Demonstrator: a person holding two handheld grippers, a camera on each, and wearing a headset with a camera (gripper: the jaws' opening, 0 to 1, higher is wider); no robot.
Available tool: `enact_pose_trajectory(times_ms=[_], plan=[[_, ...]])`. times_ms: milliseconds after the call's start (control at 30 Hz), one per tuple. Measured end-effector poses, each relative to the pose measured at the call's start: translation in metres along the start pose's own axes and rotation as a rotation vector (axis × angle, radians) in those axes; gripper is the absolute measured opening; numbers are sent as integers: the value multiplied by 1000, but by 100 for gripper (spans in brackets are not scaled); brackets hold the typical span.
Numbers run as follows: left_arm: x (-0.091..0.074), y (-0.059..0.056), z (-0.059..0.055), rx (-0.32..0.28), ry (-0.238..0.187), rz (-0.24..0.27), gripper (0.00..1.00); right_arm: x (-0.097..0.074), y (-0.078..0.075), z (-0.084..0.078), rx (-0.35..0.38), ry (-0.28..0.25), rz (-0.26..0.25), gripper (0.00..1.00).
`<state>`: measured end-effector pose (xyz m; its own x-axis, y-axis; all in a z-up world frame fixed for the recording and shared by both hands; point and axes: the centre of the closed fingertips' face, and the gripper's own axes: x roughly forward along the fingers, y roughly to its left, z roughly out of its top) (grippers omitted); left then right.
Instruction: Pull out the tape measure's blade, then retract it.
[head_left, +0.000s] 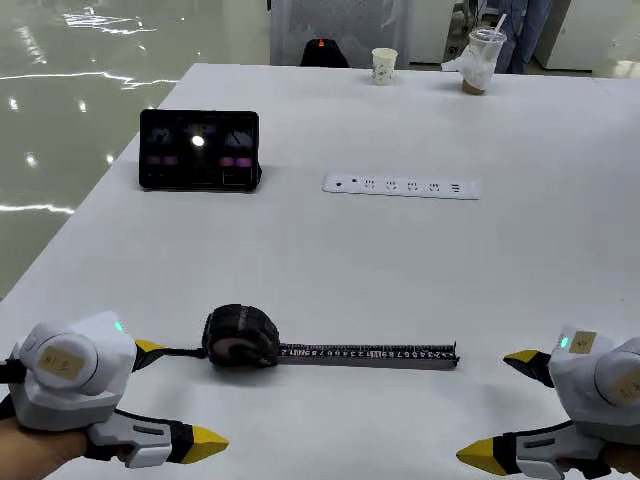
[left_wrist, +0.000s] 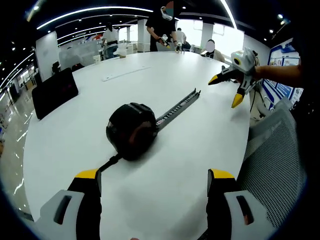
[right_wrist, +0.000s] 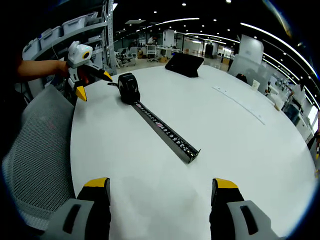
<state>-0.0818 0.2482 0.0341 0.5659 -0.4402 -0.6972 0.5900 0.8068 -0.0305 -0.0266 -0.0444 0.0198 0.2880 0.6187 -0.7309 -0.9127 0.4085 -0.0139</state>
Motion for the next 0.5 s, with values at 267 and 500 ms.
enact_pose_trajectory(times_ms=[267,500], plan=[[-3,-6,9,-44,-60,45,87,-2,6,9,65,-64,-45,89],[-11,-5,14,-83,-108,112,91,-4,8,17,134,-125,-86,93]])
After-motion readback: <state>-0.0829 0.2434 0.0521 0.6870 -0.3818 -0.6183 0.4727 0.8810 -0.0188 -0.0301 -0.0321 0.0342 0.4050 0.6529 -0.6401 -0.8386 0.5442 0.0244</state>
